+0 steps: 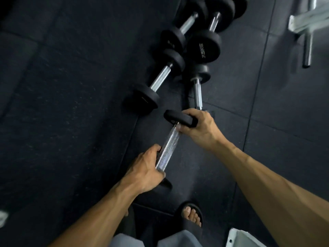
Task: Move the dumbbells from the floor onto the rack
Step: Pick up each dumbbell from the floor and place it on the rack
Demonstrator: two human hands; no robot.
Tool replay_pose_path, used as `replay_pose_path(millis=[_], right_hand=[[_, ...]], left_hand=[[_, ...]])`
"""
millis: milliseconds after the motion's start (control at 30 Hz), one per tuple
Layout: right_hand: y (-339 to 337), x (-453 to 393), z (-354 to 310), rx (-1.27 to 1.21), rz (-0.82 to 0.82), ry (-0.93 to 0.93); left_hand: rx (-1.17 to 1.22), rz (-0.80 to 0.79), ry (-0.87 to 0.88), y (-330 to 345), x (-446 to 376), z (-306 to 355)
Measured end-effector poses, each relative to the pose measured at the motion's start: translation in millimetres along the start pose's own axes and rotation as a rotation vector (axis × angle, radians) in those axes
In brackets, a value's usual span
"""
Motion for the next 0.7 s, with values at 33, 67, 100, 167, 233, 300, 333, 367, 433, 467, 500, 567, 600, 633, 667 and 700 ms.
replay_pose_path(millis=[33,67,100,167,233,300,333,367,433,467,500,567,600,633,667,700], right_hand=[[-10,1,-18,-0.006,-0.003,-0.013],[-21,3,-37,-0.007,-0.007,-0.032],[-32,5,-56,-0.007,-0.008,-0.051],[-54,9,-96,-0.026,-0.006,-0.088],[-75,14,-134,-0.052,0.003,-0.12],[-98,20,-174,-0.056,0.023,-0.17],[-109,23,-193,-0.064,0.023,-0.194],[-118,26,-211,-0.073,0.014,-0.21],[-136,32,-248,-0.085,-0.007,-0.252],[-145,36,-266,-0.087,-0.009,-0.28],[-155,40,-283,-0.089,-0.002,-0.307],[-174,50,-316,-0.093,0.011,-0.35],[-182,55,-331,-0.095,0.01,-0.366],[-189,60,-346,-0.1,0.008,-0.379],[-196,64,-359,-0.103,0.007,-0.392],[-202,68,-373,-0.104,0.006,-0.403]], left_hand=[[-0.012,0.014,0.012,-16,9,10],[-0.025,0.029,0.024,-31,18,20],[-0.035,0.048,0.035,-48,27,30],[-0.053,0.09,0.052,-82,47,50],[-0.068,0.132,0.065,-115,71,70],[-0.07,0.18,0.086,-148,94,89],[-0.073,0.203,0.098,-164,106,98],[-0.077,0.222,0.106,-178,117,107],[-0.08,0.251,0.107,-207,140,123],[-0.079,0.266,0.104,-221,152,130],[-0.077,0.282,0.103,-233,164,137],[-0.076,0.315,0.1,-256,187,151],[-0.078,0.333,0.1,-267,199,158],[-0.086,0.348,0.102,-278,210,164],[-0.097,0.361,0.103,-289,221,171],[-0.103,0.373,0.1,-300,232,177]])
Point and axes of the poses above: each hand's wrist, its own x-axis away from the middle knuckle, its own y-axis out of the palm, z = x × y, the point moved 6 cm from there along -x, towards the middle knuckle, and after that the axes turned 9 degrees about z, right-handed, at the moved point
